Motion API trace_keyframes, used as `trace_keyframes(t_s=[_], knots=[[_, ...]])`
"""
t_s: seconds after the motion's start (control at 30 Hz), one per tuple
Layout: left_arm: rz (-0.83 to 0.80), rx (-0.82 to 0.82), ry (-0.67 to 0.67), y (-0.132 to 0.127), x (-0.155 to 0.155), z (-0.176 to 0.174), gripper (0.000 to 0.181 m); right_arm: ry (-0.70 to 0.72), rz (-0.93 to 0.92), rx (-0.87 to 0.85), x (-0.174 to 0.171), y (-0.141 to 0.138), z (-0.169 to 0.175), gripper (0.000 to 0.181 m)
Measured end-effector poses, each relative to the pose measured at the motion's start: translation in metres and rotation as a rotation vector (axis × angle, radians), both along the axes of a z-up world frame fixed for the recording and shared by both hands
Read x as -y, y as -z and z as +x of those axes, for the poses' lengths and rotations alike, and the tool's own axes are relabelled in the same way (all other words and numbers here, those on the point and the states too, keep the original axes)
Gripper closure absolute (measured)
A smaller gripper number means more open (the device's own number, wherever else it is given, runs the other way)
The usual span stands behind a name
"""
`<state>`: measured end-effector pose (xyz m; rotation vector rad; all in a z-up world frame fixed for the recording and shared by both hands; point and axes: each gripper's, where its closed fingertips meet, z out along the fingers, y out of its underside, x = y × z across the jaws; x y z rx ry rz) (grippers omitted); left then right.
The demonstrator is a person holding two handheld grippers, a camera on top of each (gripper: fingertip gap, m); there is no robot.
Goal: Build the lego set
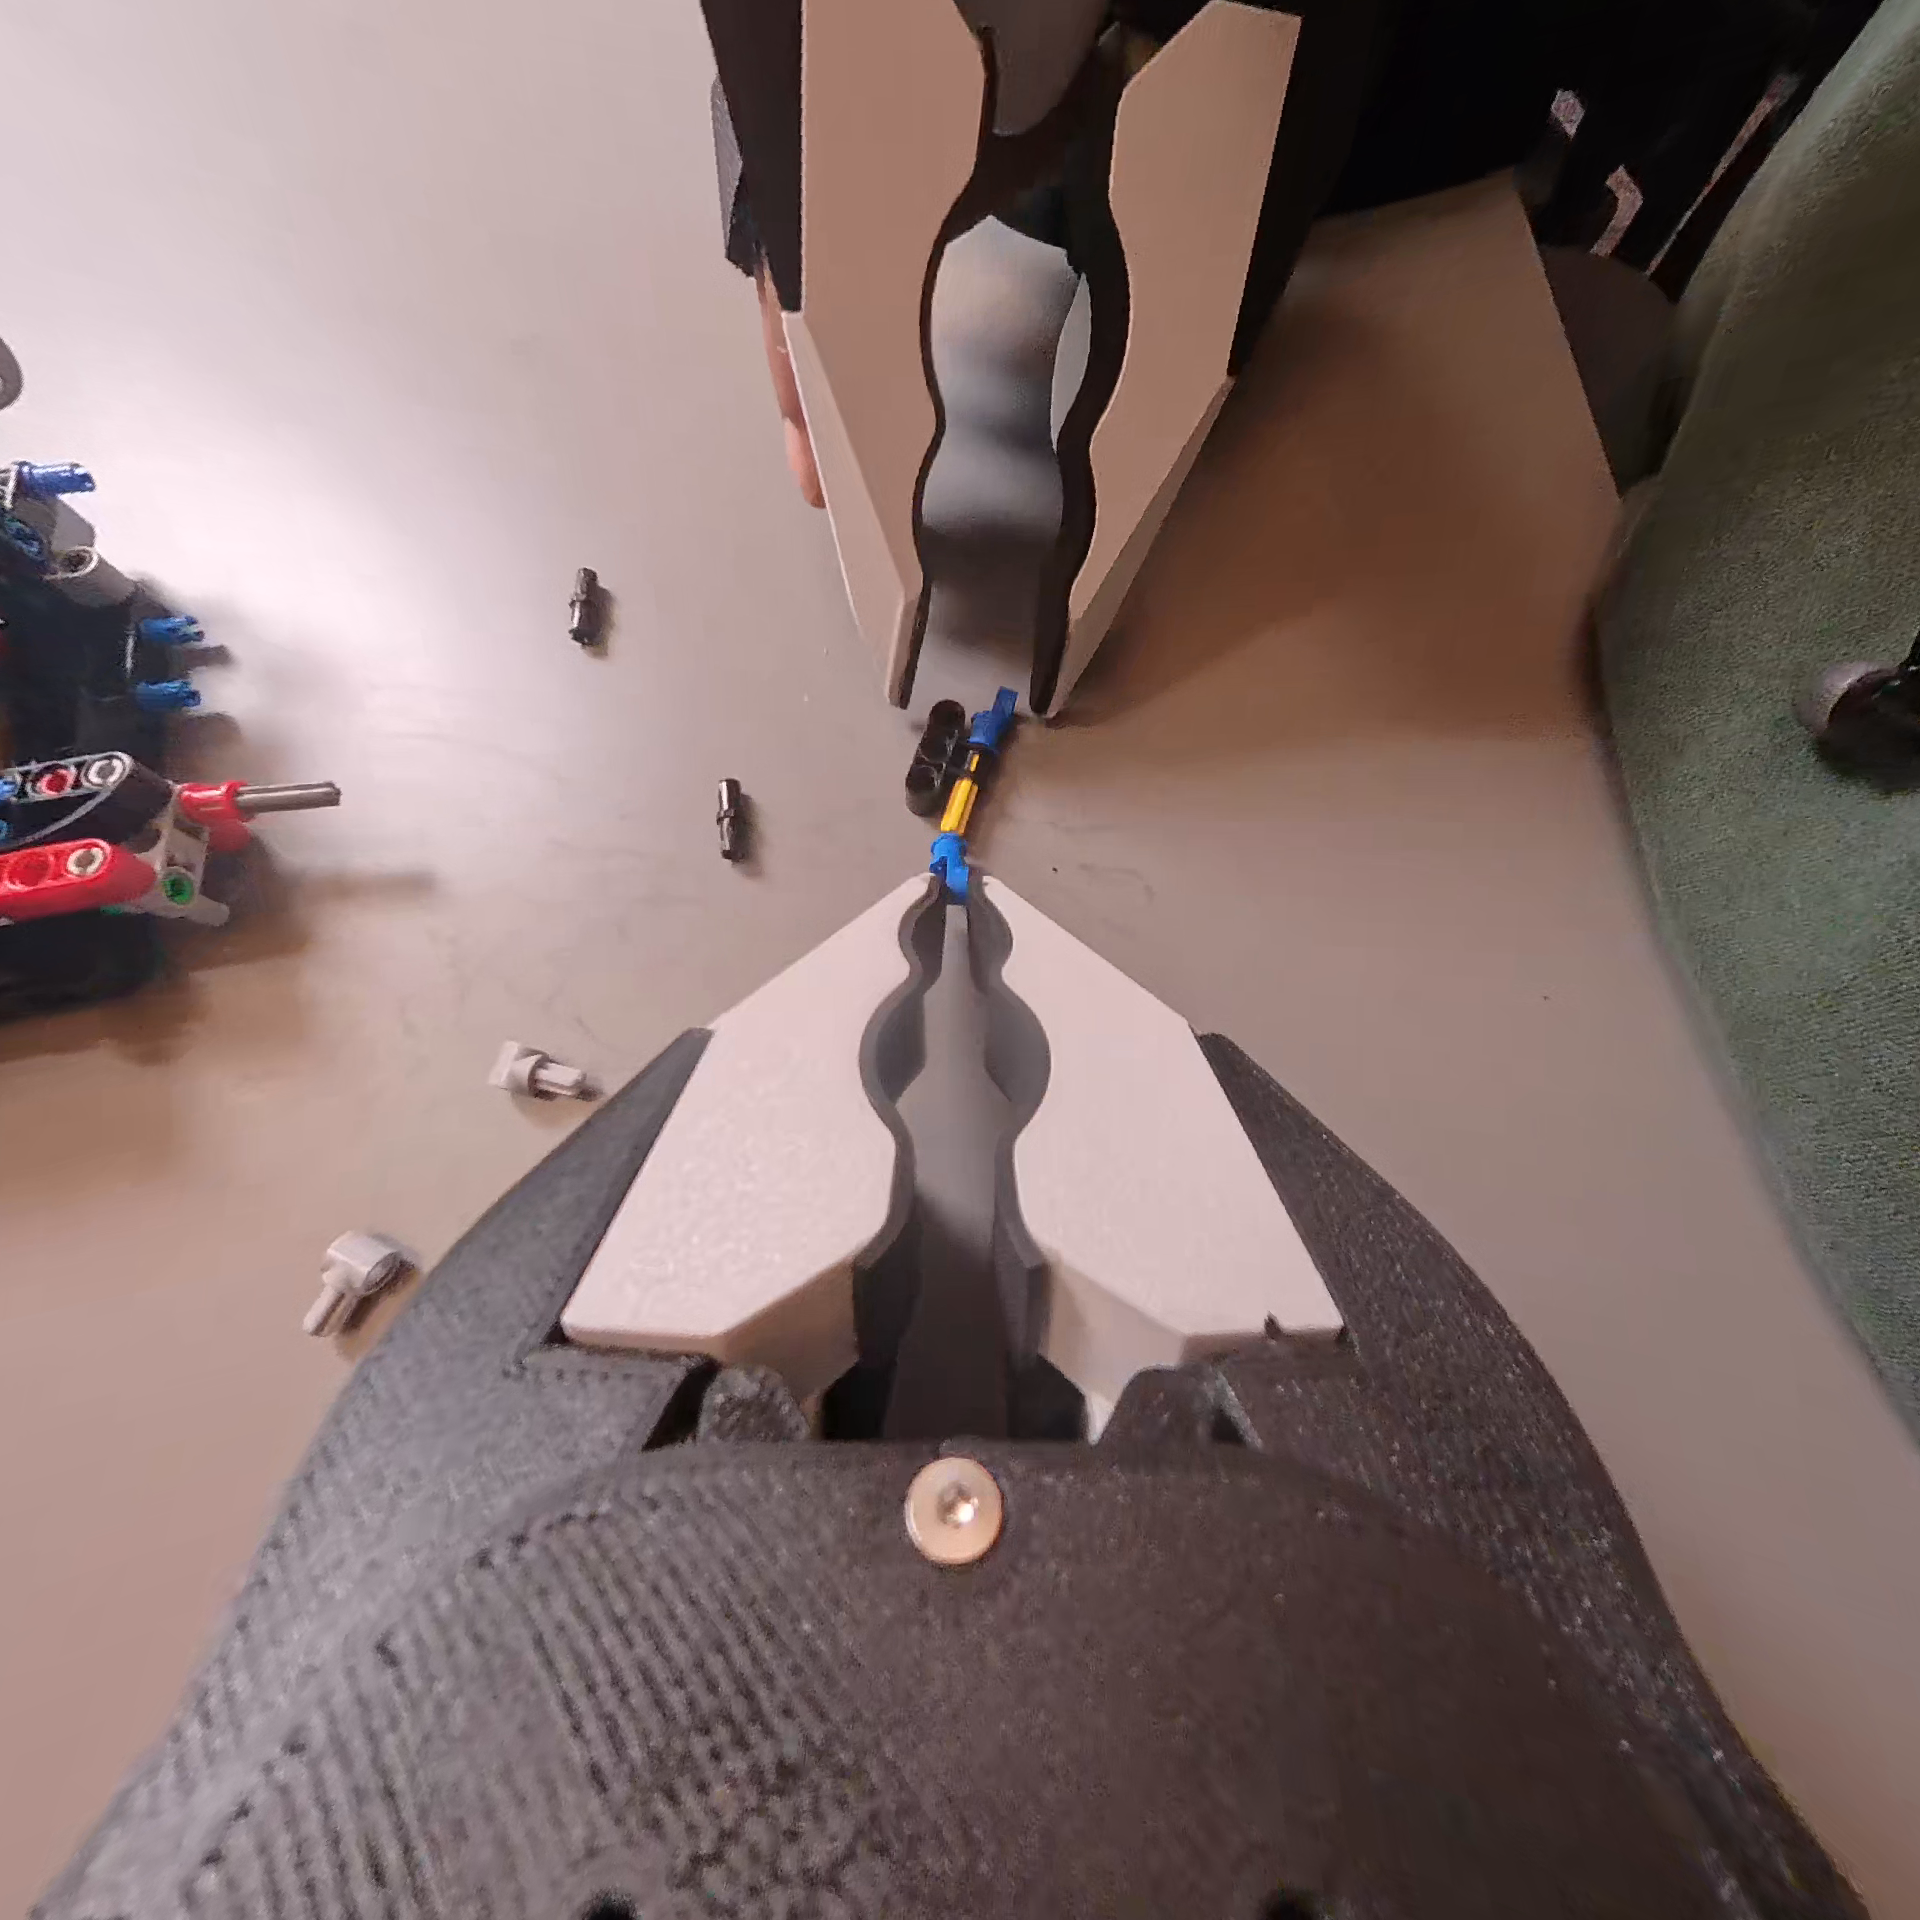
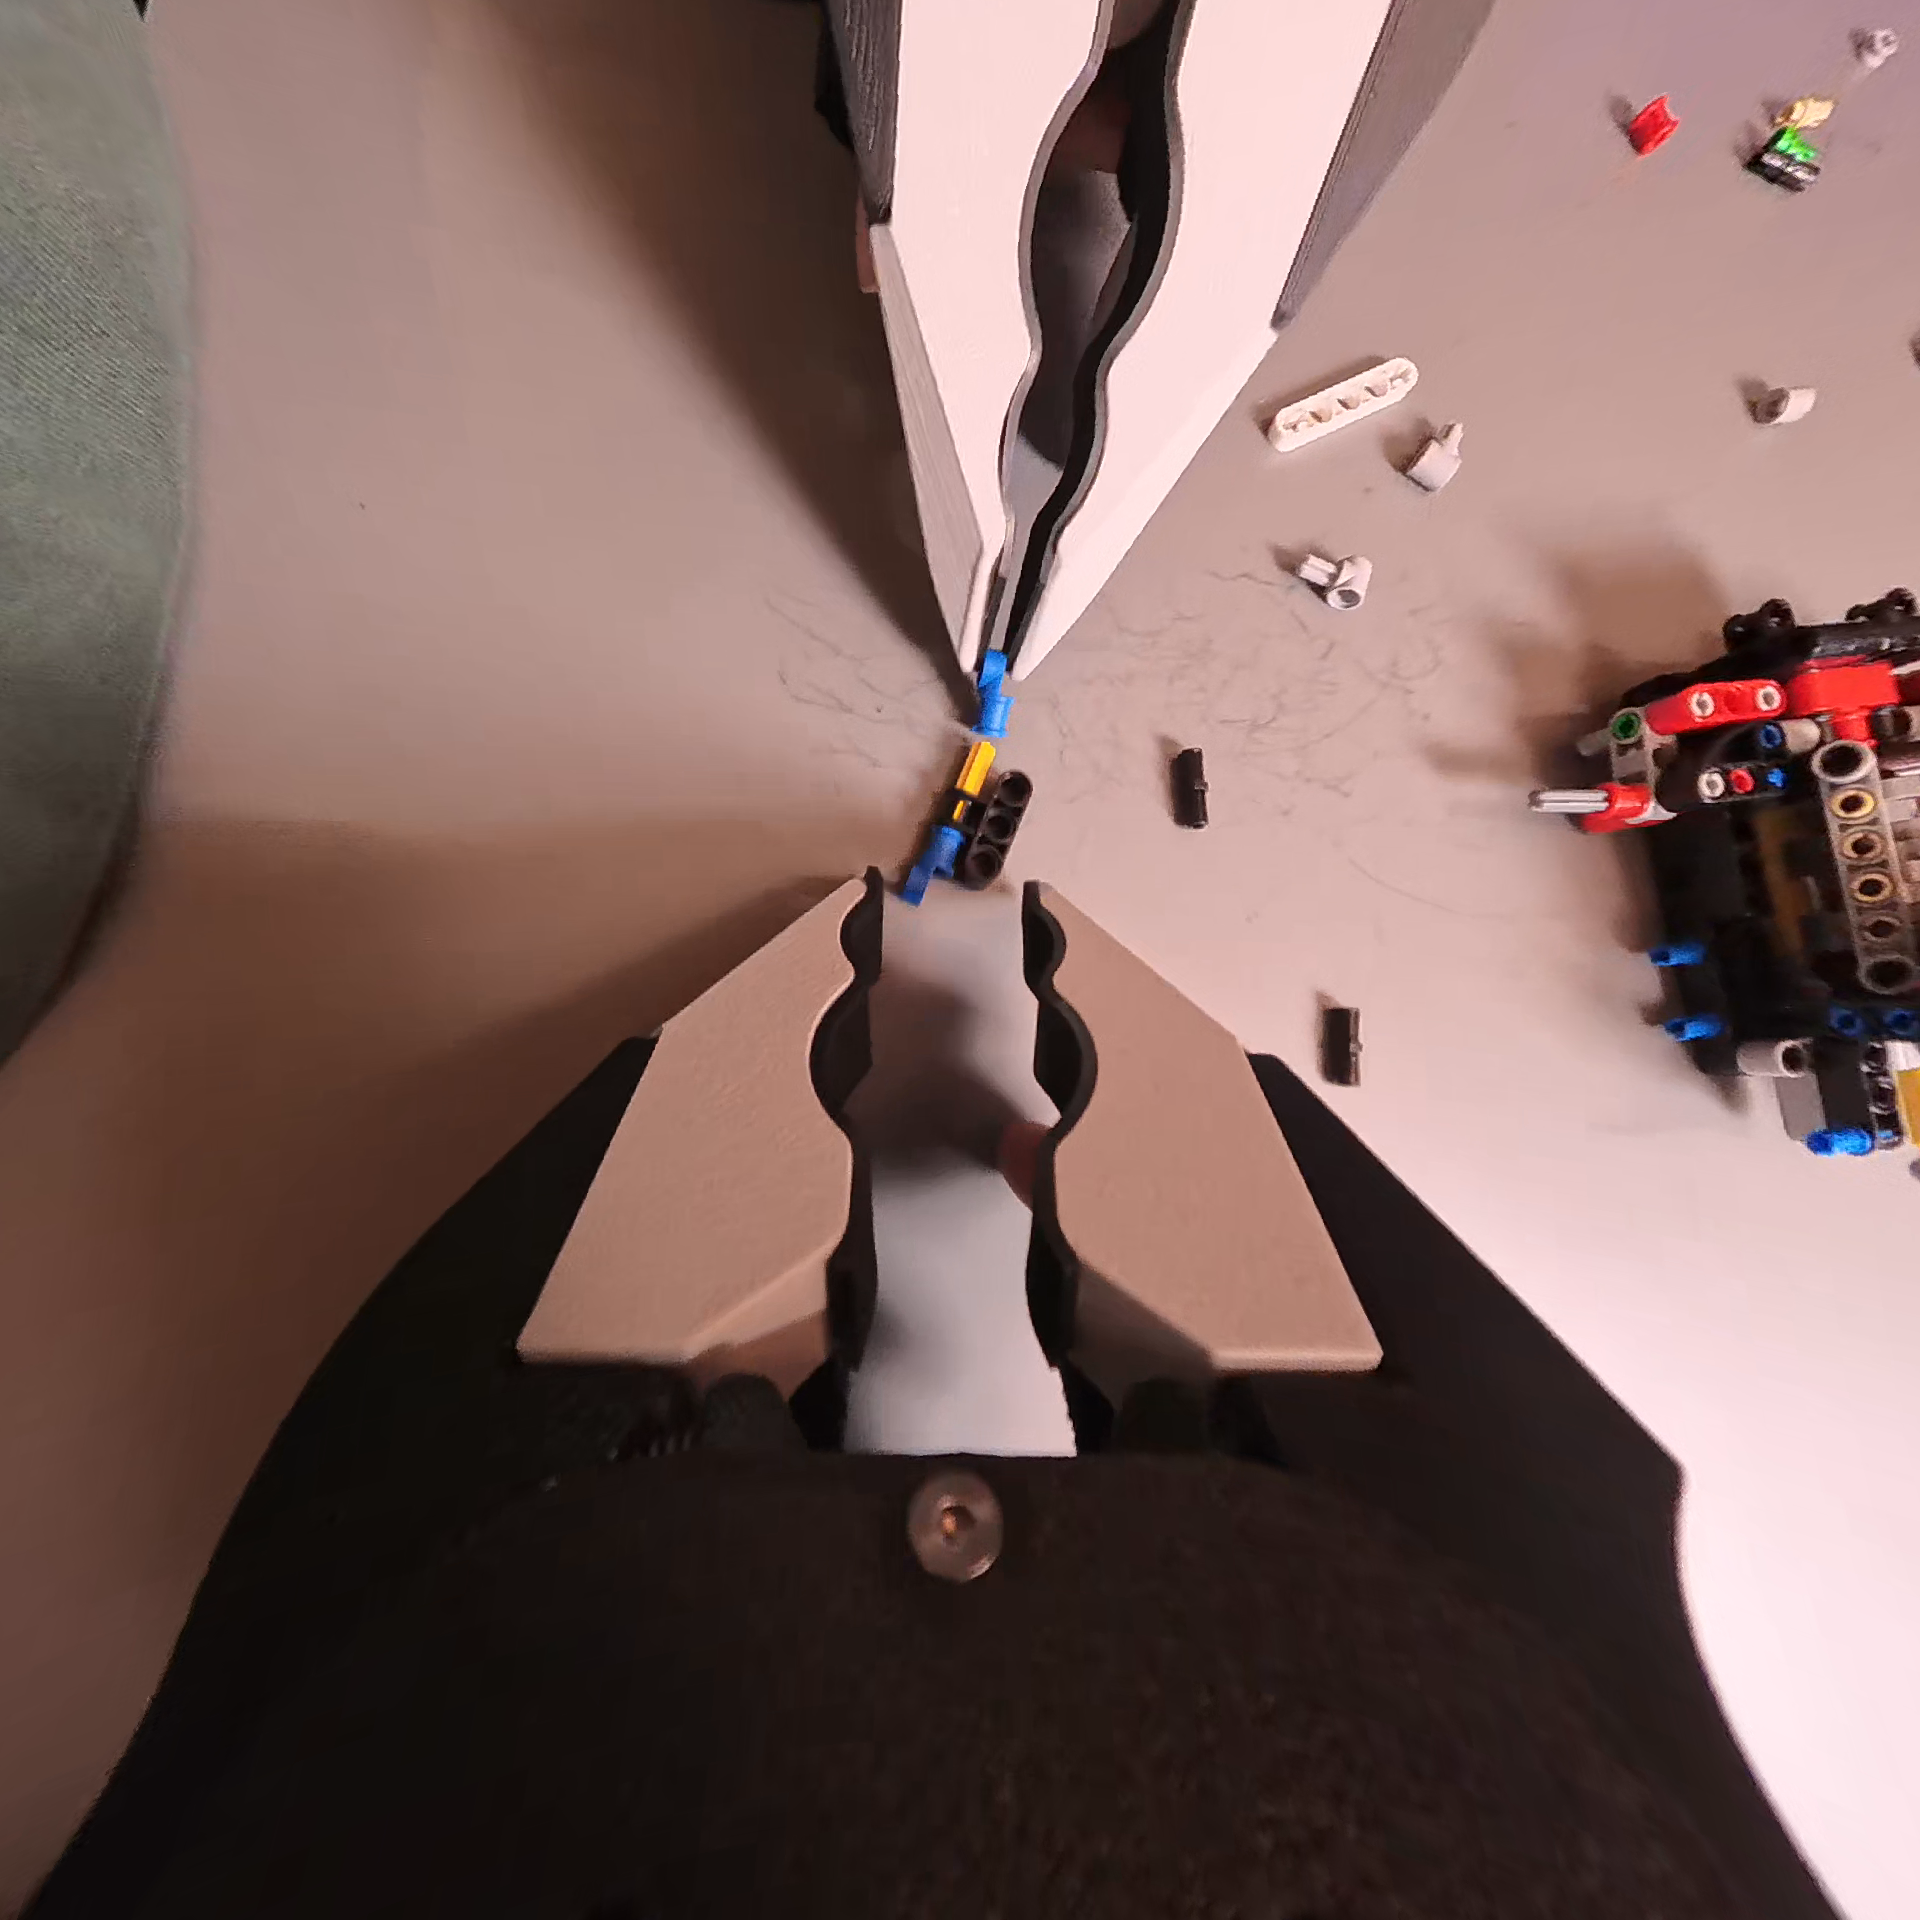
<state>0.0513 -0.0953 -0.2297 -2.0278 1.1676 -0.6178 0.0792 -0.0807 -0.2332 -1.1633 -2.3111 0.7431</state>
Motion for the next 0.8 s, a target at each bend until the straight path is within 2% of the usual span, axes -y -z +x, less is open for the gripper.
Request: trace_keyframes(t_s=[0.17,0.8], knots=[[0.013,-0.038,0.016,0.005,0.002,-0.001,0.179,0.025,0.020,0.011,0.000,0.001,-0.009,0.165],[0.029,-0.030,0.032,0.005,0.000,0.001,0.179,-0.049,0.002,-0.024,-0.002,0.001,-0.013,0.167]])
